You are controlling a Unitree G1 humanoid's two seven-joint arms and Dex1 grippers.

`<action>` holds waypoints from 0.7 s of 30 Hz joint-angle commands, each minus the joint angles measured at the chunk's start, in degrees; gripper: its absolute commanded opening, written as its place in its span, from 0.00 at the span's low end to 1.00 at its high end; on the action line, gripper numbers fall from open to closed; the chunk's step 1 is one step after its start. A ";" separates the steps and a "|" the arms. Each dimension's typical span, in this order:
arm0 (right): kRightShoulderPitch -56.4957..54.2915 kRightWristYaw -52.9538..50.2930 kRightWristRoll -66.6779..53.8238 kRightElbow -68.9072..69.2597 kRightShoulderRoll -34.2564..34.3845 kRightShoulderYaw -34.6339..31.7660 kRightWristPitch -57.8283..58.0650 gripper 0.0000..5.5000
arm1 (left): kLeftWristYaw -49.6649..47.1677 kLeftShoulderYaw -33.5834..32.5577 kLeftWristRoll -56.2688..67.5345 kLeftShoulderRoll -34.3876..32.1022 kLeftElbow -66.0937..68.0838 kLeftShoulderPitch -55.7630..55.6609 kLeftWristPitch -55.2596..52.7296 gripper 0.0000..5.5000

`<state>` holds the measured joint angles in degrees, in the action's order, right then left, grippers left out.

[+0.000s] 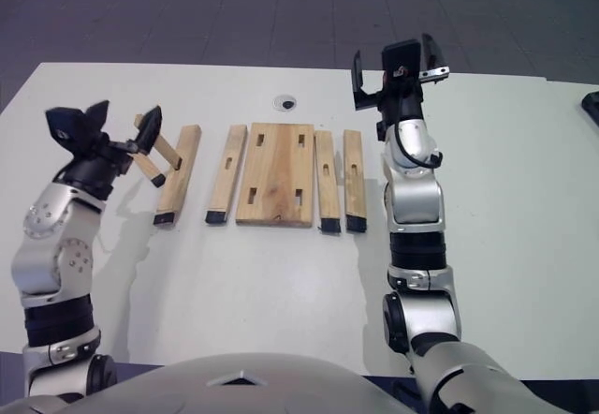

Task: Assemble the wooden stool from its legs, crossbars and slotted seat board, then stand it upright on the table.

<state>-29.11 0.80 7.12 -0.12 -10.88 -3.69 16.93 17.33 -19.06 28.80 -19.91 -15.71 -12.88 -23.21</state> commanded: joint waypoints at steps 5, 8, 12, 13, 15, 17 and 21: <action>-0.75 -0.68 -0.49 -0.14 1.33 0.69 -0.35 0.98 | -5.81 0.43 -4.63 0.51 21.51 -25.21 6.72 0.98; -0.98 -0.63 -0.45 -0.36 1.44 0.78 -0.58 0.98 | -5.96 2.21 -8.08 0.12 28.94 -32.13 11.08 0.98; -1.20 -0.51 -0.47 -0.05 1.51 0.97 -0.70 0.98 | -6.38 6.24 -15.20 -1.72 35.71 -30.56 13.30 0.98; -1.15 -0.44 -0.49 0.05 1.50 1.03 -0.59 0.98 | -7.07 8.00 -18.21 -2.32 37.51 -27.46 13.49 0.98; -1.14 -0.23 -0.54 -0.06 1.38 1.10 -0.45 0.98 | -6.84 9.21 -20.20 -1.96 39.64 -21.88 13.26 0.98; -1.24 0.07 -0.61 -0.31 1.14 1.13 -0.41 0.98 | -6.10 9.62 -20.35 -0.97 39.90 -18.11 13.65 0.98; -1.82 0.68 -0.67 -1.28 0.44 0.95 -0.65 0.98 | -4.98 10.64 -19.83 1.72 39.94 -17.08 16.20 0.98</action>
<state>-29.52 0.91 7.04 -0.62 -9.75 -2.46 15.99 11.30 -9.69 9.02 -20.58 23.91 -30.51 -7.70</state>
